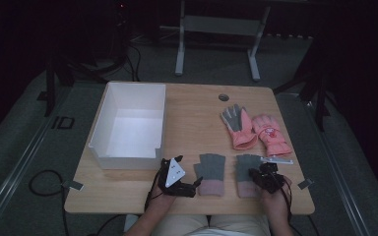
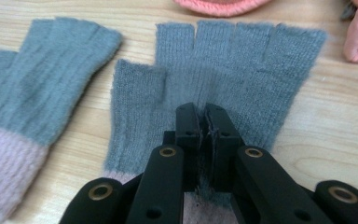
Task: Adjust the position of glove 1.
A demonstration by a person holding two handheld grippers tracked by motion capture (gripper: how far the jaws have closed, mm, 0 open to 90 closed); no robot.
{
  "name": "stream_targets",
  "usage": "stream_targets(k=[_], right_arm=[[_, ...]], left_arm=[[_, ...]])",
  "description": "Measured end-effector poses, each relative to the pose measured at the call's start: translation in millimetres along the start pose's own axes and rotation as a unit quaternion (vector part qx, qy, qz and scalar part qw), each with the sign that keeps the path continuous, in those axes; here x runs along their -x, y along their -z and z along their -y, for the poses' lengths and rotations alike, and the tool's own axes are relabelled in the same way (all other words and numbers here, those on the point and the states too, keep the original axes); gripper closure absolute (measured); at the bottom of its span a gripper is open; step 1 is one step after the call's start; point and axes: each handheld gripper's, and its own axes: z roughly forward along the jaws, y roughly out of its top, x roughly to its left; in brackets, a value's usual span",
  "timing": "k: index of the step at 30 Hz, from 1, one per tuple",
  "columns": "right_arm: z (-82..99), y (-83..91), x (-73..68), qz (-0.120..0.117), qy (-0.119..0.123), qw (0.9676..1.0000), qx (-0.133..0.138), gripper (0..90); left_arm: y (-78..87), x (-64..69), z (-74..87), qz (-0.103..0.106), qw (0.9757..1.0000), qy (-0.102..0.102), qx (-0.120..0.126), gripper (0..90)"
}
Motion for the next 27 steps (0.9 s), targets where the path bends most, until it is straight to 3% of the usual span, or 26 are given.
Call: stream_targets(k=[7,9,15,20,23,25,27], right_arm=[[6.3,-10.2,2.9,0.009,-0.001,1.0,-0.001,81.2],[7.6,-11.0,2.3,0.012,0.009,0.9999,0.004,81.0],[8.5,-11.1,2.6,0.01,0.02,0.9997,0.006,79.6],[9.3,-9.8,3.8,0.002,0.027,0.9996,0.008,73.1],[5.0,-3.1,7.7,-0.004,0.057,0.9984,0.006,70.8],[0.1,0.7,13.8,-0.024,0.093,0.9953,0.004,68.0],[-5.4,2.8,22.2,-0.065,0.141,0.9878,-0.005,64.6]], left_arm=[[0.0,0.0,0.0,0.002,1.0,-0.001,0.0,0.5],[0.0,0.0,0.0,0.002,1.0,-0.001,0.0,0.5],[-0.1,-0.3,-0.1,0.002,1.0,0.0,-0.001,0.5],[-0.1,-0.3,-0.1,0.001,1.0,0.0,-0.001,0.5],[0.2,-0.2,0.1,0.001,1.0,0.001,0.001,0.5],[0.1,-0.3,0.0,0.002,1.0,0.0,0.0,0.5],[-0.4,-0.1,-0.2,0.001,1.0,-0.001,-0.002,0.5]])
